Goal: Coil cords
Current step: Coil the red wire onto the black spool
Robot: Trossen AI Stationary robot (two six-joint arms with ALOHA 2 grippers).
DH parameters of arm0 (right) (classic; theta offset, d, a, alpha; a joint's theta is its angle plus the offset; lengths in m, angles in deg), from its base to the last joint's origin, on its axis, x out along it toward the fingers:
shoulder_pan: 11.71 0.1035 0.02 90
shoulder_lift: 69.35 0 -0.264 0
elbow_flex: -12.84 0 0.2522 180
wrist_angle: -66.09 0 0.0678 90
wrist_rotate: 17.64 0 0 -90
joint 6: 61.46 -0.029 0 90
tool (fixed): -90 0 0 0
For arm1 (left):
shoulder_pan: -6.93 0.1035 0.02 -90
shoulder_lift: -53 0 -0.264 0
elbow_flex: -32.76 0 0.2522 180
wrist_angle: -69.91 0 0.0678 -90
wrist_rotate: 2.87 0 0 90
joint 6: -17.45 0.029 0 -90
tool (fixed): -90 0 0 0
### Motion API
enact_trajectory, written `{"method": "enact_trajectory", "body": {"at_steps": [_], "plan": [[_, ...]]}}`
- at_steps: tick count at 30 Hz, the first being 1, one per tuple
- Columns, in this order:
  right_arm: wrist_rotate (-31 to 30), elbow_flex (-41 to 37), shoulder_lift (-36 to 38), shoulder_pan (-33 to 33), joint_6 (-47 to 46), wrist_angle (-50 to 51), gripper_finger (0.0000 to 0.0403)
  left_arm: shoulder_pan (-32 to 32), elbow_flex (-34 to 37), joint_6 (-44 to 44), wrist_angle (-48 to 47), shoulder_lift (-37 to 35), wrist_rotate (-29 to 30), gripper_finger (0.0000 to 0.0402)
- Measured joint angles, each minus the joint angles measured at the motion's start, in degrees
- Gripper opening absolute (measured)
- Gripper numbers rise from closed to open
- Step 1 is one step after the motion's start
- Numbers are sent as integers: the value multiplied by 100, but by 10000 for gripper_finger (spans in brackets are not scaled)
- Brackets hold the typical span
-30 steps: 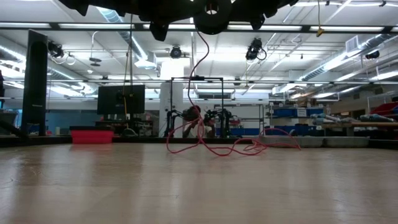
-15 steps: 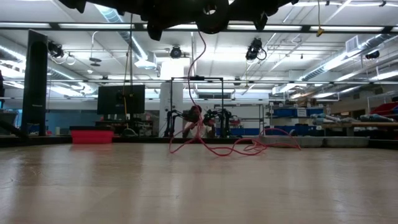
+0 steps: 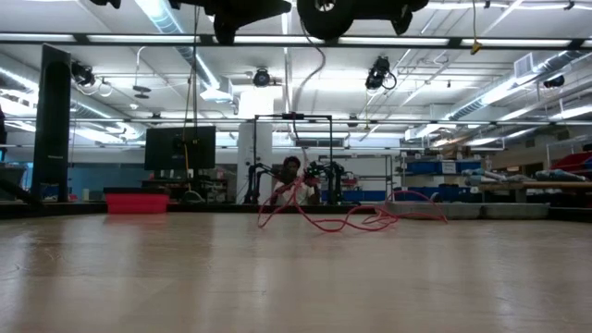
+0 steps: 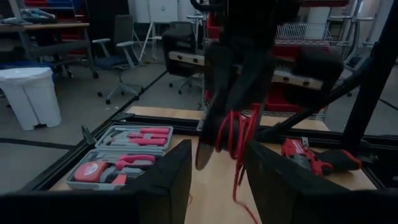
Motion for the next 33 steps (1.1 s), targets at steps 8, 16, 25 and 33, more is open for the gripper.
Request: {"method": "enact_trajectory", "body": {"at_steps": [8, 16, 25, 33], "plan": [[-807, 0, 179, 148, -23, 61, 0, -83, -2, -255, -140, 43, -6, 151], [-1172, 0, 177, 157, -28, 24, 0, -188, -2, -741, -670, 124, 330, 151], [-1324, 0, 174, 79, 263, -685, 0, -184, 2, -841, -610, 733, 433, 152], [-1489, 0, 174, 58, 309, -644, 0, -184, 2, -804, -658, 903, 515, 152]]}}
